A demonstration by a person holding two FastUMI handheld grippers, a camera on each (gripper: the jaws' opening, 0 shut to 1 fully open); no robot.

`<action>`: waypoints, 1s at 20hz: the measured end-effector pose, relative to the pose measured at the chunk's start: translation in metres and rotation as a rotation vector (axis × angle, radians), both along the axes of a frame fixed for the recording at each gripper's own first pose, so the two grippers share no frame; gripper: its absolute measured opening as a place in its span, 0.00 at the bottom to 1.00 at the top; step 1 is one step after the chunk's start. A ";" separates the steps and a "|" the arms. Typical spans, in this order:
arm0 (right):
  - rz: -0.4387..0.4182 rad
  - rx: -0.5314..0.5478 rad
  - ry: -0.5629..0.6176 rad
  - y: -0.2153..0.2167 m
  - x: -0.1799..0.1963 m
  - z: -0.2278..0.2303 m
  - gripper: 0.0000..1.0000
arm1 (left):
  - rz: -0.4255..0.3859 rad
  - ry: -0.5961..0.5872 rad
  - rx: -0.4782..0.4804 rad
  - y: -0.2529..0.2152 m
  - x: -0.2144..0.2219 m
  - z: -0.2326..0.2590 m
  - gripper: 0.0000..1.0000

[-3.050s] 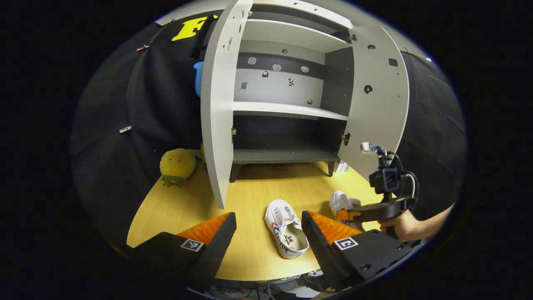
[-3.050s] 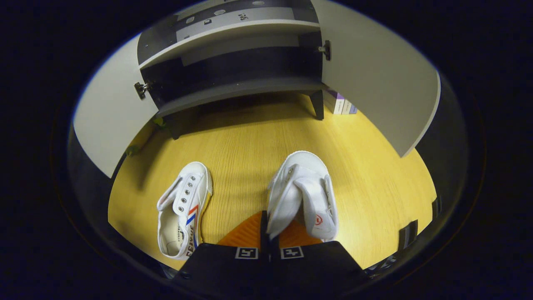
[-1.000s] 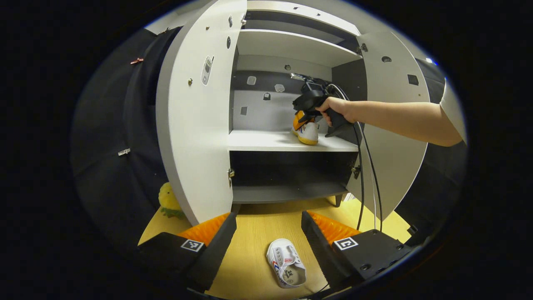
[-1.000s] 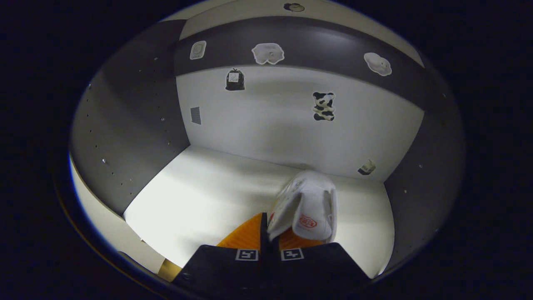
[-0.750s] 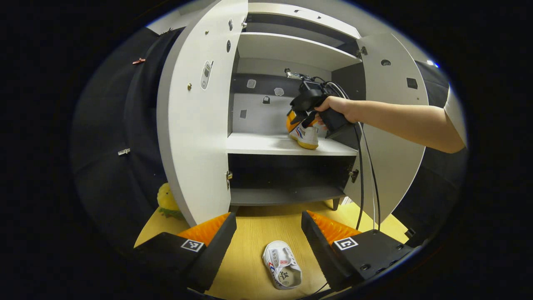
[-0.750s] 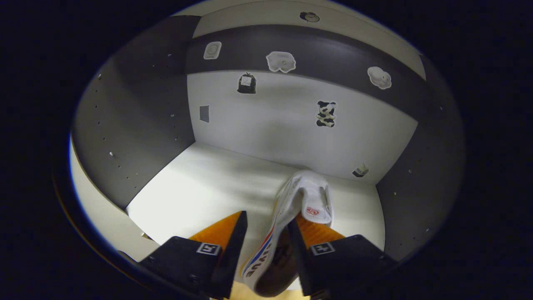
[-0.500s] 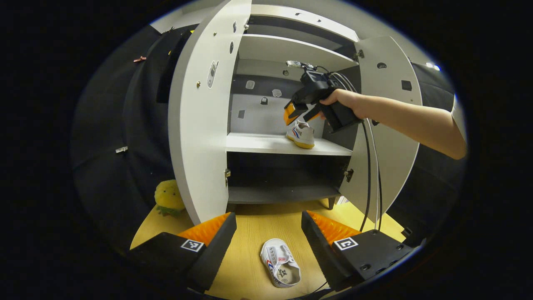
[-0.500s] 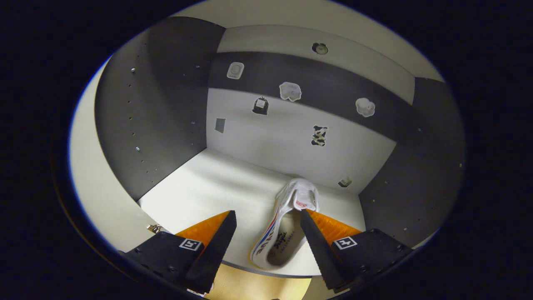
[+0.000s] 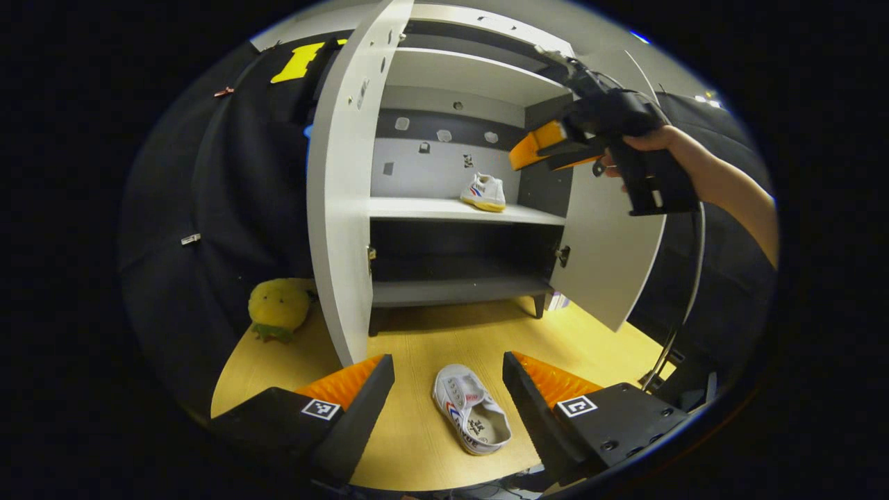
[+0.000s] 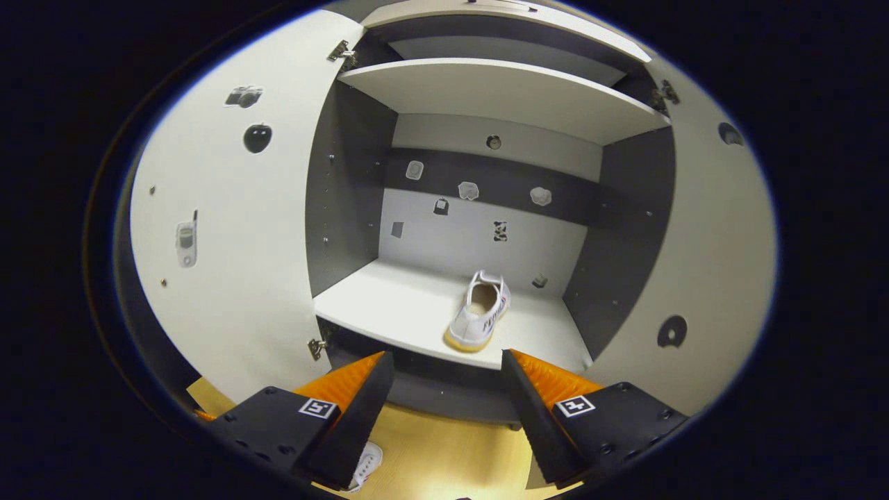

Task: Grab one shoe with the right hand and put it into the shoe cabinet, grab the other shoe with the left hand and put it into the shoe cabinet; then close the right door with the right hand and the left door with the left hand.

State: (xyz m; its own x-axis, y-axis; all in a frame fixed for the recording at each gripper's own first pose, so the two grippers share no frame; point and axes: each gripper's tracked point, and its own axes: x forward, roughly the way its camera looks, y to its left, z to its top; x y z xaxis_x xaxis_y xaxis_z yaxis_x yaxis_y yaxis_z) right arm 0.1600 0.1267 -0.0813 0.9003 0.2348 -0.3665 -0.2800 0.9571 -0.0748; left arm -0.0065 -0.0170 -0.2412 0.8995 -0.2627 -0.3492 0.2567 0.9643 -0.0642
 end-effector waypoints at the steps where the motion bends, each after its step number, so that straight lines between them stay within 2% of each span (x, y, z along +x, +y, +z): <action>1: -0.012 0.014 0.005 -0.008 -0.018 -0.010 0.98 | -0.003 0.018 0.013 -0.001 -0.003 -0.015 0.98; 7: -0.054 0.100 0.090 -0.040 -0.091 -0.074 0.98 | 0.054 0.190 0.006 -0.008 -0.009 -0.102 0.98; 14: -0.080 0.069 0.072 -0.092 -0.127 -0.101 0.98 | 0.043 0.342 0.027 -0.022 0.020 -0.164 0.98; 17: -0.085 0.072 0.140 -0.107 -0.146 -0.126 0.98 | 0.052 0.386 0.076 -0.027 0.034 -0.188 0.98; 20: -0.097 0.046 0.203 -0.124 -0.158 -0.146 0.99 | 0.103 0.421 0.101 -0.024 0.050 -0.204 0.98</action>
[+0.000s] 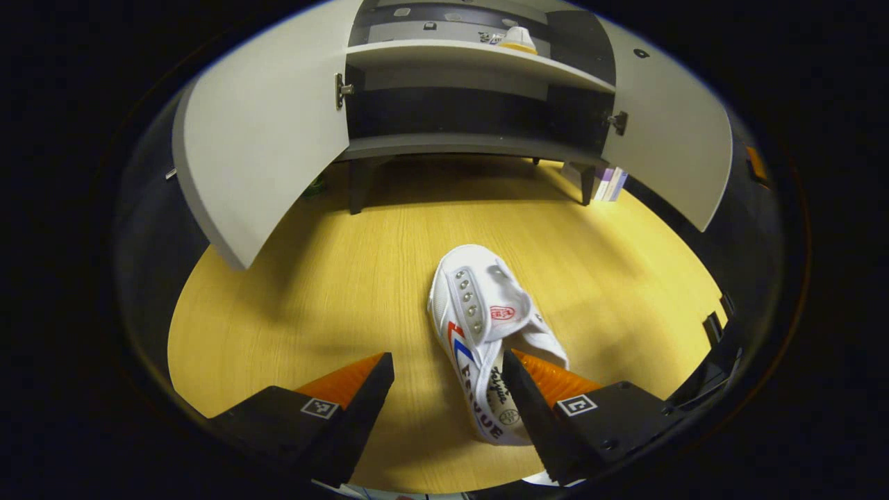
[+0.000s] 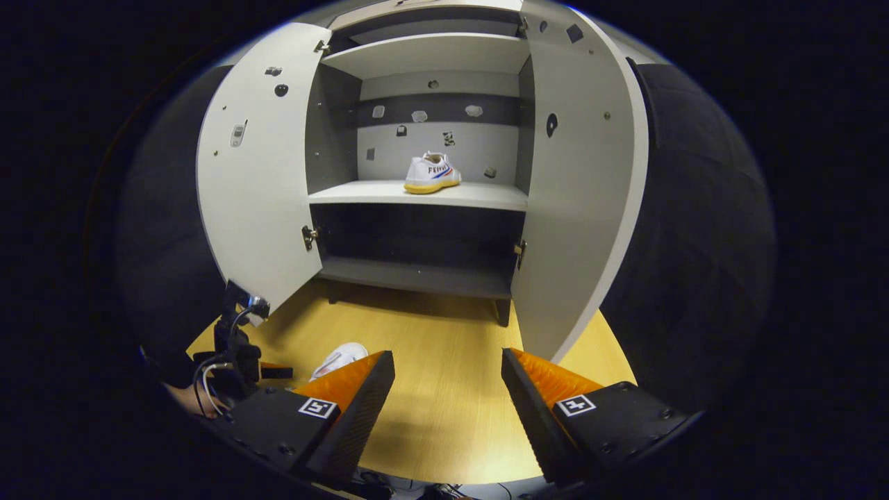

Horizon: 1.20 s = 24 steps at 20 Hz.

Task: Grab one shoe with the right hand and put it into the shoe cabinet, grab the other shoe with the left hand and put it into the shoe cabinet; then close the right door with the right hand and the left door with the left hand.

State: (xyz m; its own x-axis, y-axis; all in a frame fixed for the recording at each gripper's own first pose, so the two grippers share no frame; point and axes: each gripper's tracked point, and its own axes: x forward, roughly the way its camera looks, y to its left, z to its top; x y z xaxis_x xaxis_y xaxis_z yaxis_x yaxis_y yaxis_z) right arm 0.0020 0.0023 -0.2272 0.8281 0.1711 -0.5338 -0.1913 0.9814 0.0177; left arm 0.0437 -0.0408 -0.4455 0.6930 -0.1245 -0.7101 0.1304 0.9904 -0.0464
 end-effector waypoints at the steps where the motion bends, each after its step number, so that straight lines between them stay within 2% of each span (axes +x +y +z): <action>1: -0.007 -0.001 0.011 -0.005 -0.002 -0.002 0.99 | 0.010 0.008 -0.004 -0.001 0.007 -0.004 0.98; 4: -0.043 0.005 0.027 -0.020 -0.002 -0.006 0.98 | 0.002 0.015 0.004 -0.002 0.027 -0.014 0.96; 5: -0.050 0.007 0.029 -0.023 -0.003 -0.007 0.98 | -0.018 0.018 -0.008 -0.009 0.032 -0.016 0.92; 6: -0.053 0.006 0.034 -0.024 -0.004 -0.008 0.98 | -0.035 0.016 -0.013 -0.014 0.035 -0.016 0.87; 7: -0.056 0.007 0.045 -0.025 -0.006 -0.009 0.98 | -0.050 0.003 -0.007 -0.019 0.040 -0.016 0.75; 8: -0.058 0.020 0.057 -0.023 -0.008 -0.008 0.98 | -0.065 -0.003 0.014 -0.021 0.041 -0.015 0.69; 9: -0.058 0.039 0.063 -0.017 -0.009 -0.004 0.99 | -0.071 -0.010 0.035 -0.020 0.041 -0.015 0.57; 11: -0.048 0.055 0.050 -0.007 -0.010 0.006 0.99 | -0.069 -0.006 0.046 -0.019 0.040 -0.016 0.51; 14: -0.039 0.021 0.007 0.001 -0.011 0.016 0.99 | -0.040 0.004 0.061 -0.011 0.042 -0.015 0.42; 15: -0.041 0.021 0.002 0.005 -0.013 0.019 0.99 | -0.025 -0.004 0.122 0.000 0.044 -0.016 0.30; 17: -0.047 0.016 -0.006 0.013 -0.016 0.023 0.99 | -0.037 -0.029 0.166 0.002 0.048 -0.015 0.05; 19: -0.061 0.003 -0.018 0.017 -0.018 0.027 0.99 | -0.055 -0.035 0.176 0.001 0.046 -0.013 0.05; 21: -0.076 0.002 -0.027 0.019 -0.022 0.030 0.99 | -0.056 -0.030 0.129 -0.003 0.049 -0.010 0.05; 24: -0.085 -0.003 -0.041 0.020 -0.023 0.032 0.98 | -0.065 -0.075 0.127 -0.008 0.050 0.019 0.05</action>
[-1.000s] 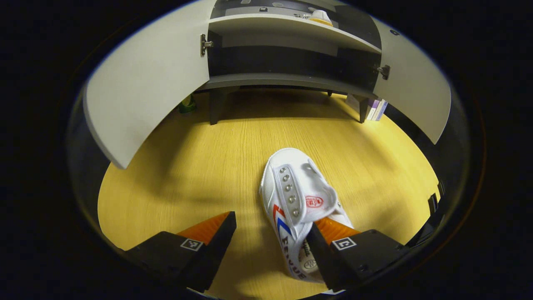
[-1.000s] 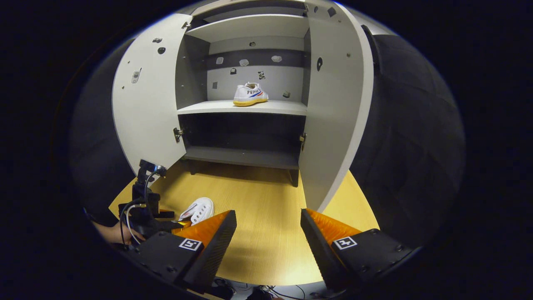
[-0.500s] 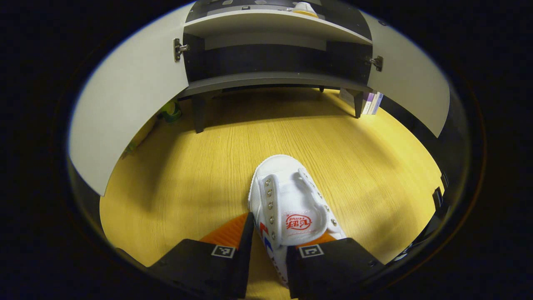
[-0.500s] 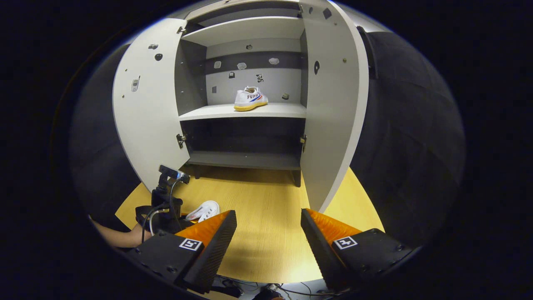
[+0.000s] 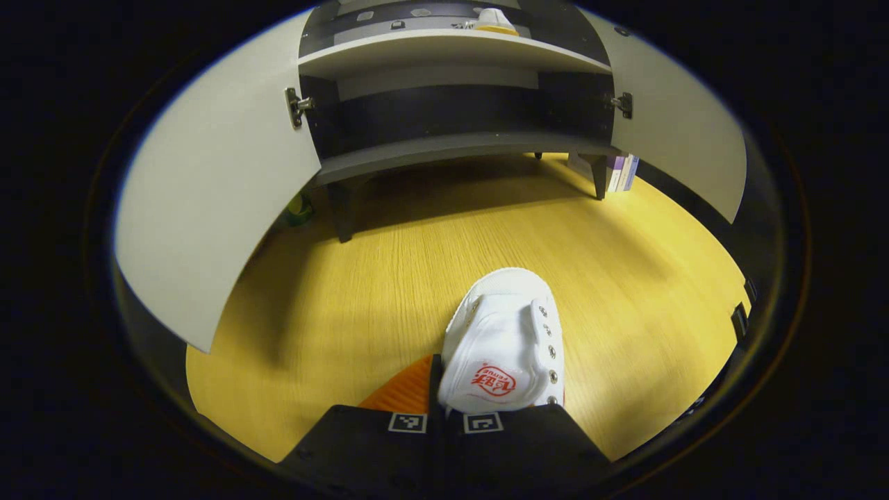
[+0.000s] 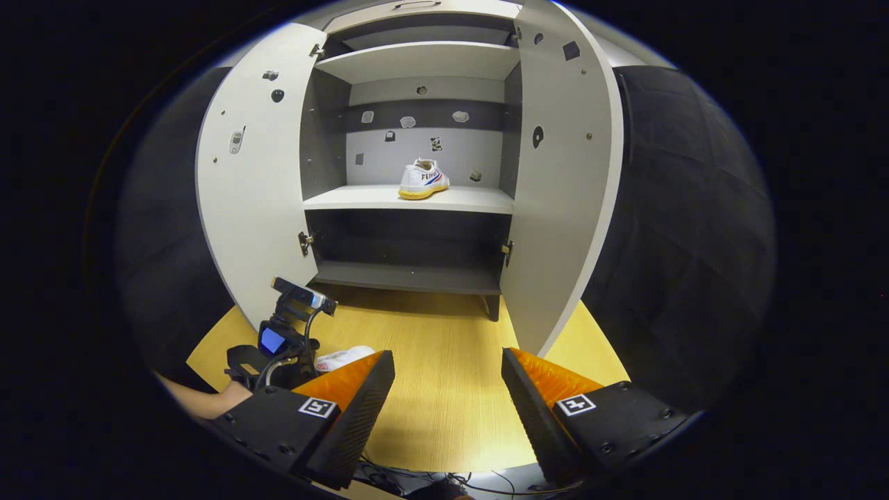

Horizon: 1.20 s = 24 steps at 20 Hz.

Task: Grab one shoe with the right hand and put it into the shoe cabinet, grab the other shoe with the left hand and put it into the shoe cabinet; then close the right door with the right hand and the left door with the left hand.

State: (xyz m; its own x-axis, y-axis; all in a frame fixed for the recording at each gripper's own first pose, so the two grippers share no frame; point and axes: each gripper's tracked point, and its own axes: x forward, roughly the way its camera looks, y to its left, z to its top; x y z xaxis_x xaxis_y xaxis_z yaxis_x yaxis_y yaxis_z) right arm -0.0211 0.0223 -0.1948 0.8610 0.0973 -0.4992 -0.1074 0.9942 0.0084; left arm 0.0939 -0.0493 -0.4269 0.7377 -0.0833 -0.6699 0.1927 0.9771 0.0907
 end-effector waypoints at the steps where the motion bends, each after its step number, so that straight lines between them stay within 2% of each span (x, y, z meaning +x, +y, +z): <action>1: 0.004 0.005 -0.006 0.000 0.002 0.001 0.99 | 0.000 -0.010 0.003 0.001 0.003 0.010 0.05; 4: 0.038 0.014 -0.025 -0.003 0.015 0.001 0.98 | 0.039 -0.020 -0.008 0.001 0.010 0.052 0.05; 7: 0.072 0.057 -0.040 -0.008 0.031 -0.001 0.99 | 0.075 -0.068 -0.003 -0.001 0.020 0.121 0.05; 10: 0.143 0.068 -0.045 -0.011 0.041 -0.011 0.99 | 0.095 -0.126 0.004 -0.007 0.036 0.193 0.04; 15: 0.255 0.121 -0.048 -0.015 0.044 -0.020 0.98 | 0.149 -0.219 -0.021 -0.013 0.092 0.306 0.05; 20: 0.333 0.154 -0.083 -0.016 0.046 -0.016 0.99 | 0.225 -0.250 -0.052 -0.003 0.173 0.354 0.05; 24: 0.357 0.168 -0.091 -0.009 0.059 -0.012 0.99 | 0.229 -0.265 0.005 0.009 0.245 0.367 0.05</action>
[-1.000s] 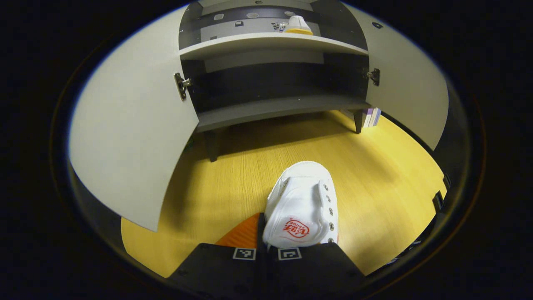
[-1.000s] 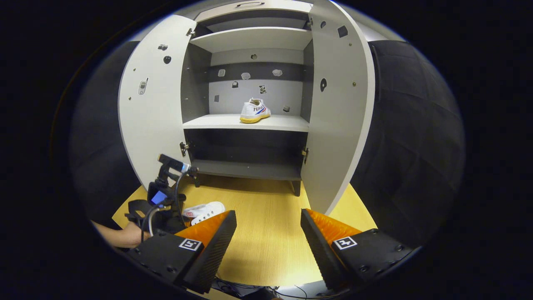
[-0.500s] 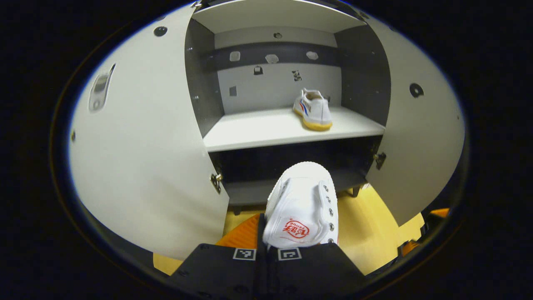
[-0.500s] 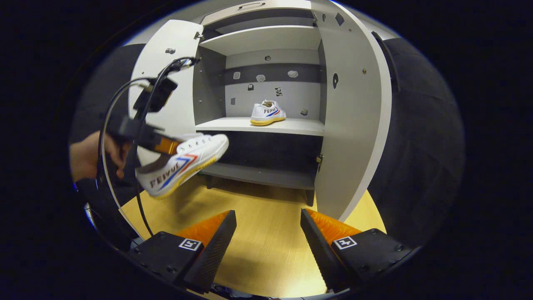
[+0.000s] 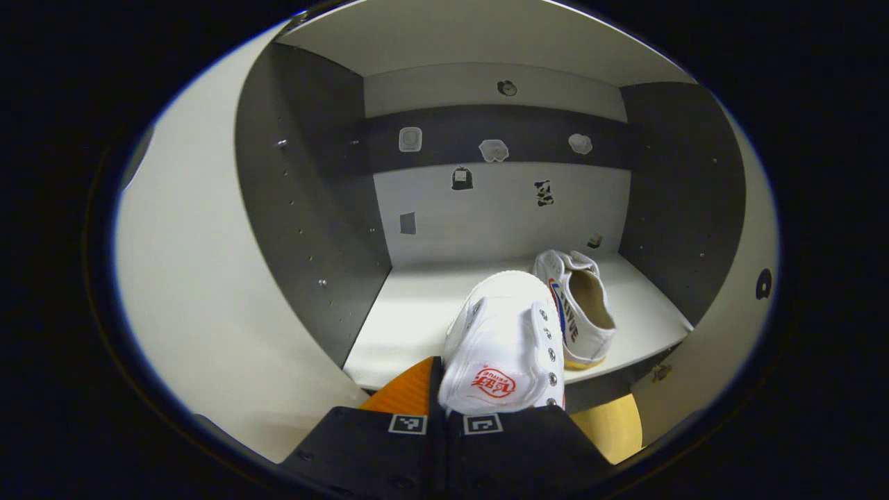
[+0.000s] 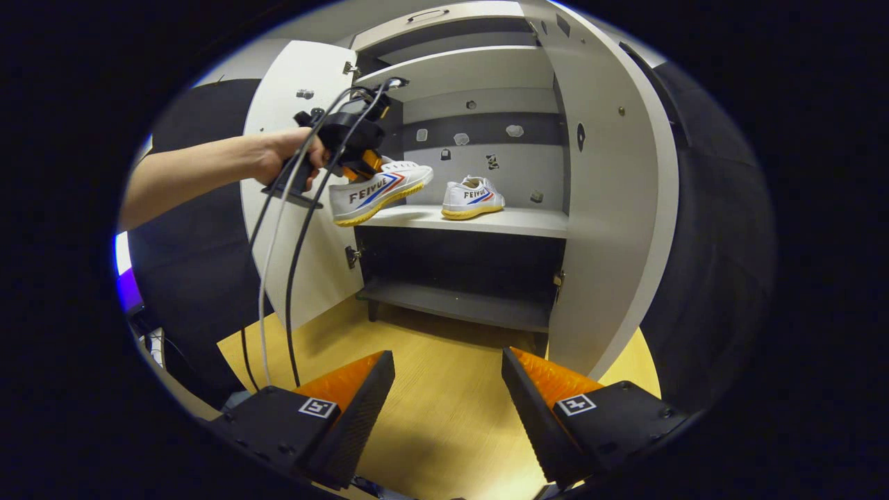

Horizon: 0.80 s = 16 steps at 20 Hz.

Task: Grab one shoe with the right hand and put it into the shoe cabinet, grab the other shoe with the left hand and put it into the shoe cabinet; then close the right door with the right hand and the left door with the left hand.

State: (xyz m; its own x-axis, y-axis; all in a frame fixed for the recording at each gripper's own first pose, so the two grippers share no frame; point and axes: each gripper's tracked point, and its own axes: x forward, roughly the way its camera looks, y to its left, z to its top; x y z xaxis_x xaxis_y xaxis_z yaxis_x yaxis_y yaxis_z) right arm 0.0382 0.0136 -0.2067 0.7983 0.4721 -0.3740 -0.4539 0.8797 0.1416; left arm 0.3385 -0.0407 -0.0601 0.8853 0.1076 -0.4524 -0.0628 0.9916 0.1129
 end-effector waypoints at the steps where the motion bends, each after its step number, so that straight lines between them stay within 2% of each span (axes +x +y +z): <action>1: 0.000 0.003 -0.001 0.003 0.002 0.001 0.99 | 0.000 0.004 -0.004 -0.001 0.015 0.001 0.05; 5: -0.006 0.002 -0.002 0.008 0.004 0.002 0.98 | -0.008 0.045 0.010 0.007 0.079 -0.012 0.05; 7: -0.013 -0.005 0.002 0.010 0.004 0.000 0.98 | -0.011 0.075 0.060 0.013 0.102 -0.020 0.05; 10: -0.029 0.000 0.011 0.012 0.006 0.000 0.99 | 0.003 0.109 0.058 0.018 0.131 -0.030 0.05; 16: -0.076 -0.008 0.019 0.008 0.009 -0.002 0.98 | -0.005 0.160 0.105 0.015 0.148 -0.047 0.05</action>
State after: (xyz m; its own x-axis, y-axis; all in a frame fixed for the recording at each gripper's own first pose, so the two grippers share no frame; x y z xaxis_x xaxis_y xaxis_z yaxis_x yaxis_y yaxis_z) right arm 0.0474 0.0213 -0.2084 0.8245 0.4076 -0.3925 -0.3833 0.9126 0.1424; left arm 0.4867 -0.0260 -0.1072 0.8036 0.1575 -0.5740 -0.0308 0.9741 0.2242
